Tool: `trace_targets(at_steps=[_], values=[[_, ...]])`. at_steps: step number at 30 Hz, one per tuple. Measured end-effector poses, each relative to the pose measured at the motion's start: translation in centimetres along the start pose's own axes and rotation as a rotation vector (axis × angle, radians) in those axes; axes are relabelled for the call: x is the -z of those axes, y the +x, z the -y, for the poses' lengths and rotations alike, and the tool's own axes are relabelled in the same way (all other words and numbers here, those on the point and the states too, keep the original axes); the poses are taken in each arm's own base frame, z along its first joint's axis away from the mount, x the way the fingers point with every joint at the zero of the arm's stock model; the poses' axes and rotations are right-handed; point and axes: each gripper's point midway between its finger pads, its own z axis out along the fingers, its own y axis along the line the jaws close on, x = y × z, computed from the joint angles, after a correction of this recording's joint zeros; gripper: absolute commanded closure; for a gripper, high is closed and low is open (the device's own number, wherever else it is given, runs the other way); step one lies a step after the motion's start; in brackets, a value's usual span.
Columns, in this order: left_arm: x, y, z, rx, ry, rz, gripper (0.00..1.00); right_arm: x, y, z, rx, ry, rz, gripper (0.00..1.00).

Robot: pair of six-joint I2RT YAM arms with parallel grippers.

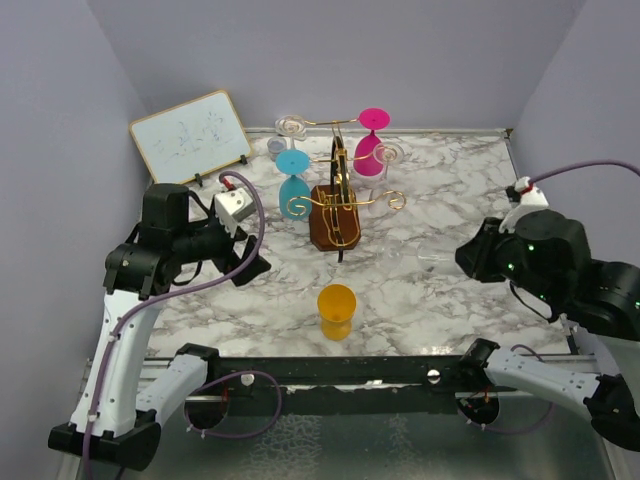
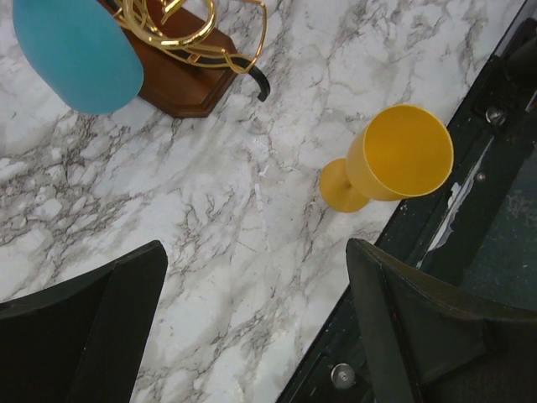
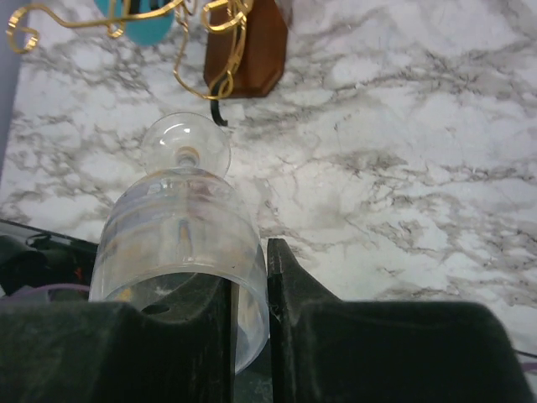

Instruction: Place the wine glass upside down on the wine glass rack

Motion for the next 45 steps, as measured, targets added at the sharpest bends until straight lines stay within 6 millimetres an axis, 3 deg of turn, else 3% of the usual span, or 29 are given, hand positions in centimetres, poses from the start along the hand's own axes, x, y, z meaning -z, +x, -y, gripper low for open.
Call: trace_targets(at_steps=[5, 10, 18, 21, 27, 29, 33, 39, 45], values=[[1.7, -3.3, 1.4, -0.043, 0.025, 0.082, 0.07, 3.3, -3.9, -1.4, -0.022, -0.103, 0.135, 0.99], [3.5, -7.5, 2.5, -0.047, 0.024, 0.205, 0.07, 3.8, -6.2, -3.7, -0.006, -0.232, 0.257, 0.99], [4.7, -13.0, 2.0, 0.161, -0.016, 0.395, 0.09, -1.2, -12.8, -10.1, 0.128, -0.307, 0.45, 0.99], [5.6, -15.5, 1.4, 0.252, -0.039, 0.527, 0.11, -4.6, -15.3, -13.0, 0.213, -0.335, 0.584, 0.99], [7.1, -17.2, 2.1, 0.364, 0.022, 0.795, 0.17, -5.3, -17.2, -16.4, 0.307, -0.482, 0.871, 0.99], [7.7, -18.6, 2.5, 0.425, 0.094, 0.869, 0.19, -5.1, -17.6, -17.1, 0.322, -0.52, 0.976, 0.99], [7.0, -20.3, 1.7, 0.562, 0.197, 0.916, 0.19, -4.5, -18.4, -17.9, 0.312, -0.57, 1.167, 0.99], [4.9, -21.6, -1.3, 0.706, 0.229, 0.942, 0.2, -5.6, -18.7, -17.7, 0.221, -0.567, 1.375, 0.99], [5.3, -23.9, -2.5, 0.633, 0.242, 1.039, 0.22, -7.9, -18.8, -16.5, 0.038, -0.533, 1.431, 0.99]])
